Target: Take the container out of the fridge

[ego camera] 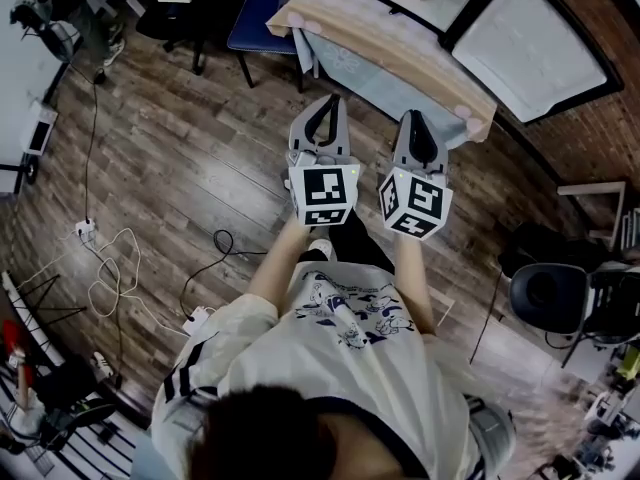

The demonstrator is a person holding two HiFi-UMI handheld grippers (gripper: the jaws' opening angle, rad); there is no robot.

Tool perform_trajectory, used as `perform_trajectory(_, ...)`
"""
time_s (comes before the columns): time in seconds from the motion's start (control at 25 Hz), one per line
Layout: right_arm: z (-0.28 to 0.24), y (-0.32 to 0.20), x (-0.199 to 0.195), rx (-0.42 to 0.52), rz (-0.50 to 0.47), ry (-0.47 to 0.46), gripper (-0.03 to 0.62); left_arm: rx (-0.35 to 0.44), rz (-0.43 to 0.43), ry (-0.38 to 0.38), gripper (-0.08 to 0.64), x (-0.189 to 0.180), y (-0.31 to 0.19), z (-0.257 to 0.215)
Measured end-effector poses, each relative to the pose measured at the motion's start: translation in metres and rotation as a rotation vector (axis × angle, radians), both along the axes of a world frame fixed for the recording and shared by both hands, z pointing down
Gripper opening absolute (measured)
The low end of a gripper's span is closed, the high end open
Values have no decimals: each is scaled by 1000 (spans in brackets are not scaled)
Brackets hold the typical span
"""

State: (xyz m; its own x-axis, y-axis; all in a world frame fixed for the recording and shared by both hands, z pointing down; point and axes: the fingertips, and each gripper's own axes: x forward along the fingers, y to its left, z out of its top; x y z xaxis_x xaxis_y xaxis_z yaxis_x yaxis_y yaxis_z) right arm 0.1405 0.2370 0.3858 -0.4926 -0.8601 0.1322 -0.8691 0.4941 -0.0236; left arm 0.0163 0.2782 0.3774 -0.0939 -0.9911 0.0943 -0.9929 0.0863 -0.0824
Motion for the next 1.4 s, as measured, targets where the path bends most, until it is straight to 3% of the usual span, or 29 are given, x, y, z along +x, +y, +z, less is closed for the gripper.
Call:
perform_trajectory(0.76, -7, -212, -18, -16, -63, -9, 46, 4, -74, -4, 17, -17, -199, -13)
perform_trajectory(1.4, 10, -285, -25, -52, -37, -26, 46, -52, -39, 9, 17, -19, -279, 7)
